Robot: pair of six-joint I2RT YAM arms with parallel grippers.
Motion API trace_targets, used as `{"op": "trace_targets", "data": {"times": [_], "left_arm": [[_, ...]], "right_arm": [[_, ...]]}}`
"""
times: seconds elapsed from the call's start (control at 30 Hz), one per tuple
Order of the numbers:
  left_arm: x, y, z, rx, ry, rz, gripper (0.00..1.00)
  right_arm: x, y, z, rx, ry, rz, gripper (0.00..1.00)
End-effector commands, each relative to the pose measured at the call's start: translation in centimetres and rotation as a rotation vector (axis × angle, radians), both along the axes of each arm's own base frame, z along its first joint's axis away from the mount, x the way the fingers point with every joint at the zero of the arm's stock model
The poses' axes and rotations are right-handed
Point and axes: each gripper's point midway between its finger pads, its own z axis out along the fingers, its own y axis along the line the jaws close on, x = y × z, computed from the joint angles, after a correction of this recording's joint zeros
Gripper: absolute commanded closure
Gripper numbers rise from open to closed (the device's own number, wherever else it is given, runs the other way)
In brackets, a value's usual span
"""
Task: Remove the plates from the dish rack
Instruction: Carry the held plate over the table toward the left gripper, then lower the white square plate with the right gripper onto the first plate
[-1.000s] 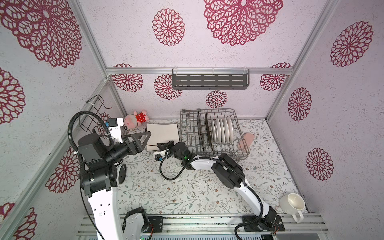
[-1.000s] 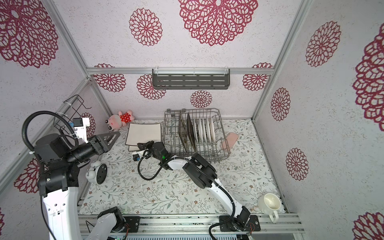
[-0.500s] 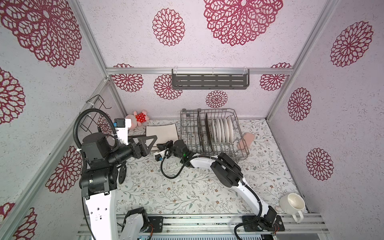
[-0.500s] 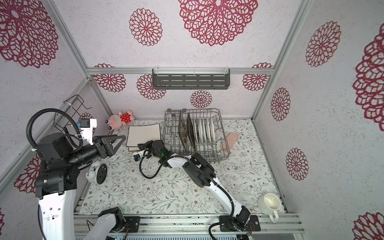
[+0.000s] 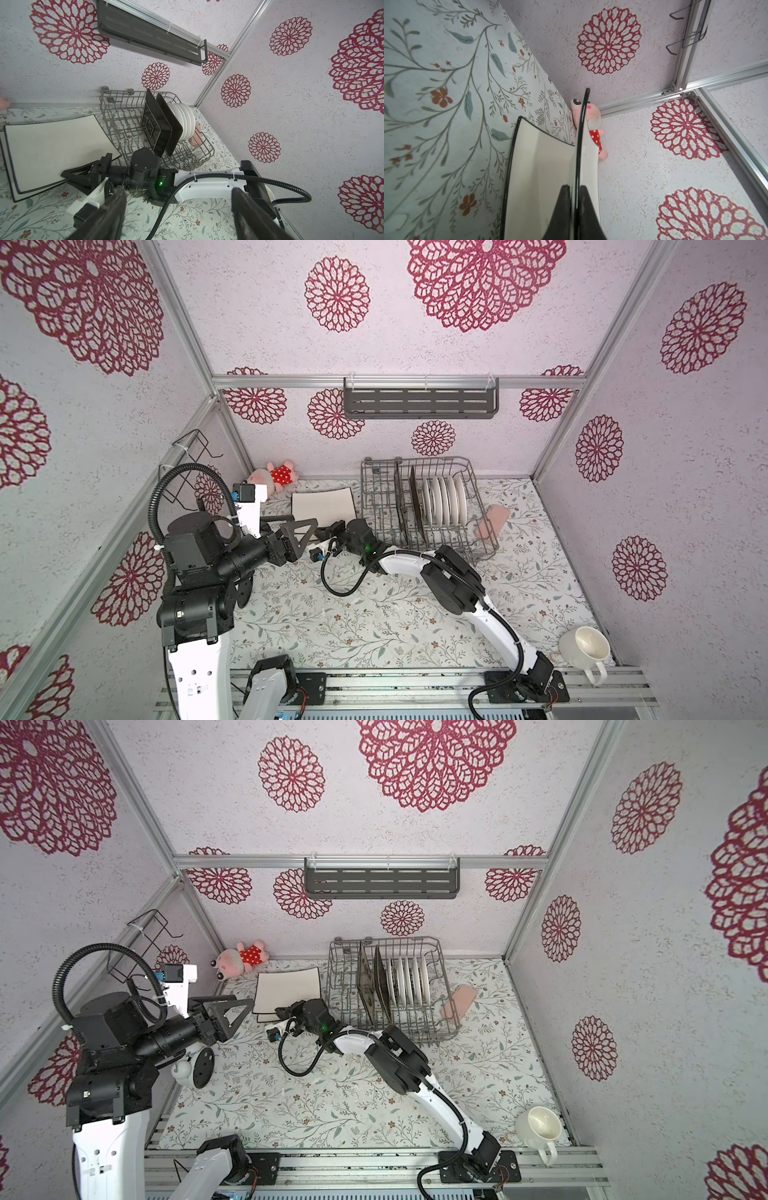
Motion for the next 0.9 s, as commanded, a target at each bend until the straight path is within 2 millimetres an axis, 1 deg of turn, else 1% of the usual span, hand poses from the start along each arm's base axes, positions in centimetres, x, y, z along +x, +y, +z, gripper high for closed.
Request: {"op": "trace_targets", "data": {"times": [0.0, 0.2, 0.37, 0.43, 0.53, 0.7, 0.77, 0.8, 0.87], "left_arm": [[-1.2, -0.4, 0.3, 0.04, -0.041, -0.009, 0.18], [-3.4, -1.0, 0.7, 0.08, -0.082, -0.013, 0.17], [-4.2, -1.3, 0.3, 0.091, -0.087, -0.026, 0.17], [-4.3, -1.3, 0.2, 0.095, -0.087, -0.028, 0.17], [-4.6, -1.5, 0.2, 0.099, -0.099, -0.038, 0.17], [-4.7, -1.5, 0.1, 0.103, -0.104, -0.037, 0.17], [-4.9, -1.7, 0.2, 0.096, -0.109, -0.043, 0.17], [-5.0, -1.7, 0.3, 0.091, -0.112, -0.046, 0.17], [-5.3, -1.8, 0.2, 0.086, -0.114, -0.052, 0.17]], "right_arm": [[-1.2, 1.4, 9.8, 0.195, -0.246, 0.006, 1.0], [-0.4, 2.3, 8.9, 0.185, -0.242, -0.032, 1.0], [-0.1, 2.4, 8.4, 0.171, -0.243, -0.043, 1.0], [-0.2, 2.5, 8.6, 0.176, -0.258, -0.051, 1.0], [-0.8, 2.6, 9.5, 0.187, -0.271, -0.041, 1.0], [-2.5, 3.0, 12.7, 0.23, -0.306, -0.025, 1.0], [-3.1, 3.3, 13.6, 0.237, -0.307, -0.021, 1.0], [-3.4, 3.5, 13.7, 0.238, -0.302, -0.018, 1.0], [-3.6, 4.0, 13.4, 0.227, -0.295, -0.014, 1.0]]}}
